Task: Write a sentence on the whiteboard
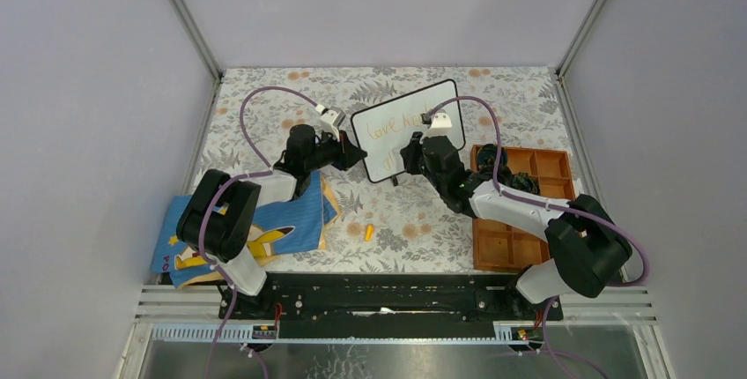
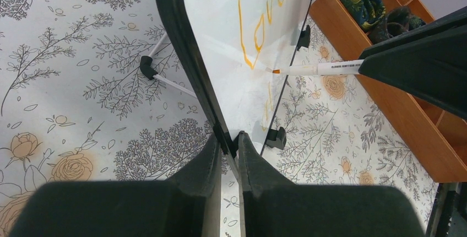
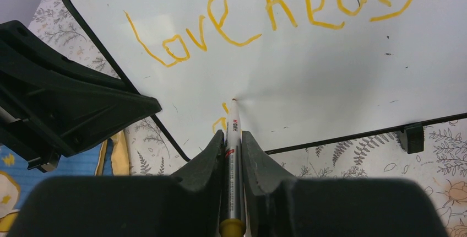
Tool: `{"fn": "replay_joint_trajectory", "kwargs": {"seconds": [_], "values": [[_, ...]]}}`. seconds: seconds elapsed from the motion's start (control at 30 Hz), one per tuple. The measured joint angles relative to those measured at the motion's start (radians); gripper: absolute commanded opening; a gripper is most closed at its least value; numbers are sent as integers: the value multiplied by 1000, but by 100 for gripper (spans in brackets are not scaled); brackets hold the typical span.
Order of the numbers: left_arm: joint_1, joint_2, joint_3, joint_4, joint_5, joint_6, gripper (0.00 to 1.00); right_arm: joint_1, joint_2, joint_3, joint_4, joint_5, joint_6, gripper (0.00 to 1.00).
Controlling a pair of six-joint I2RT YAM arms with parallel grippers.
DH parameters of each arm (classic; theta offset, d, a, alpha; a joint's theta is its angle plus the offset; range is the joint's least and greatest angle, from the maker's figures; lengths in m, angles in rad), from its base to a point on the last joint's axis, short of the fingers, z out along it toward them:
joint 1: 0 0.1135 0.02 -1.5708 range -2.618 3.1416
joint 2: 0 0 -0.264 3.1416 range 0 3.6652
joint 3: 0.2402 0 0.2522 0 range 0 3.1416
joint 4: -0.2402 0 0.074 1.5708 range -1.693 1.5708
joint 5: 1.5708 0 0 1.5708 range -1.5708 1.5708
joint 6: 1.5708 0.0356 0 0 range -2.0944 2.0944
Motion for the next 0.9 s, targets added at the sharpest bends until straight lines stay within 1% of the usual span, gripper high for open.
{"fn": "replay_joint_trajectory", "kwargs": {"seconds": [0.47, 0.9], "values": [[-2, 0, 0, 0, -5, 0, 0, -2, 2, -3, 3, 0, 4, 0], [-2, 0, 0, 0, -10, 1, 0, -2, 1, -61, 4, -14, 12, 0]]}}
